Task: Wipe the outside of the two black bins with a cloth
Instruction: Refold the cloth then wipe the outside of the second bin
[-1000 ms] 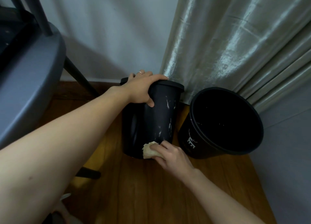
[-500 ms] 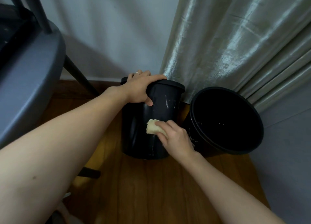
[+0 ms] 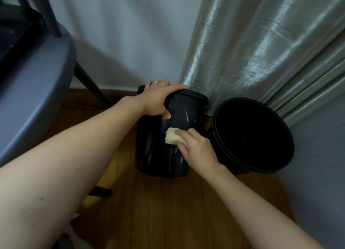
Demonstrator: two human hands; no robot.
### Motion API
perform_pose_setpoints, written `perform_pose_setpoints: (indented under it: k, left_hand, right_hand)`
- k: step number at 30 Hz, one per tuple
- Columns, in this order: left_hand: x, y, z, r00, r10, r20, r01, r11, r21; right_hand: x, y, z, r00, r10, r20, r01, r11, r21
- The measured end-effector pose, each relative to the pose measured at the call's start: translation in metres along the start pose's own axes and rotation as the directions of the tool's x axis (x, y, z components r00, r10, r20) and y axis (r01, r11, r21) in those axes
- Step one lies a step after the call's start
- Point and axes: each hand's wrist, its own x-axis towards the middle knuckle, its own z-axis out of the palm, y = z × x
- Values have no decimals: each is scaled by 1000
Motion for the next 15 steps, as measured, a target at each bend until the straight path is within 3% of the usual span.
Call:
perform_pose_setpoints:
  k: [3, 6, 8, 15]
  left_hand:
    - [1, -2, 0, 1000, 5, -2, -5, 1000, -9]
    - [1, -6, 0, 1000, 1, -5, -1, 1000, -18]
    - [1, -7, 0, 1000, -9, -12, 8, 1000, -21]
    - [2, -9, 4, 999, -29, -32, 29, 999, -16]
  right_hand:
    - [-26, 1, 10, 993, -90, 70, 88, 996, 35]
    - [-54, 1, 18, 932, -241, 271, 240, 970, 37]
    - [-54, 1, 18, 906, -282, 316, 285, 958, 38]
    - [-18, -4, 9, 998, -31, 58, 32, 999, -22]
